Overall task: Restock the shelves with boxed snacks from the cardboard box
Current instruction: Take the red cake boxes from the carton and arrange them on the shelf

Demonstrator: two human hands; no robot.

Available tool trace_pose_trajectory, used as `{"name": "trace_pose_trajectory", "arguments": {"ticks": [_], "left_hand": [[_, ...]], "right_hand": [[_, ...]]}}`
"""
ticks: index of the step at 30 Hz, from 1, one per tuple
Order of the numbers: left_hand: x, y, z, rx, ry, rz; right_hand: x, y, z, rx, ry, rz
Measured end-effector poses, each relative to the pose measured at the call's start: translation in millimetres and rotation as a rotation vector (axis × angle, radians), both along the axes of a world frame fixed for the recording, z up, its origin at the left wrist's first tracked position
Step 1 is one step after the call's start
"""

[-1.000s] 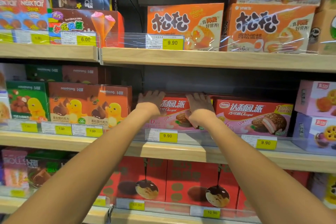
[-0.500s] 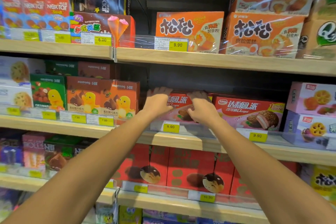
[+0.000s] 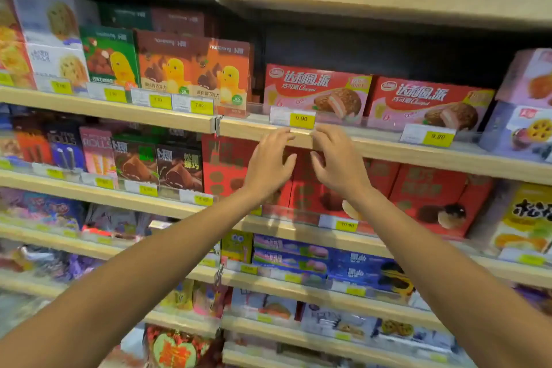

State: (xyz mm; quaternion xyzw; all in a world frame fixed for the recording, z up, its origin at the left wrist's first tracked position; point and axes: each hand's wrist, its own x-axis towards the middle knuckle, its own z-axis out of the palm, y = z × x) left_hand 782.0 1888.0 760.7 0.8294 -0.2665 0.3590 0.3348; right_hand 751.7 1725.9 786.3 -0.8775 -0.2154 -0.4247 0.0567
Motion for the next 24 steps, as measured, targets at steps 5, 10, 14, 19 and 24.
{"name": "trace_pose_trajectory", "arguments": {"ticks": [5,10,14,19,24], "left_hand": [[-34,25,-91,0.092,0.209,-0.021],[-65,60,-187,0.182,0.661,-0.005],[-85,83,-279,0.217,0.982,0.043],[-116,97,-401,0.280,1.331,0.104],[-136,100,-546,0.447,1.441,0.067]], "right_hand": [[-23,11,-91,-0.067,0.141,0.066],[-43,28,-197,-0.034,0.517,0.050],[-62,46,-293,0.005,0.765,0.061],[-88,69,-412,0.086,1.040,0.068],[-99,83,-558,0.094,1.284,-0.007]]}}
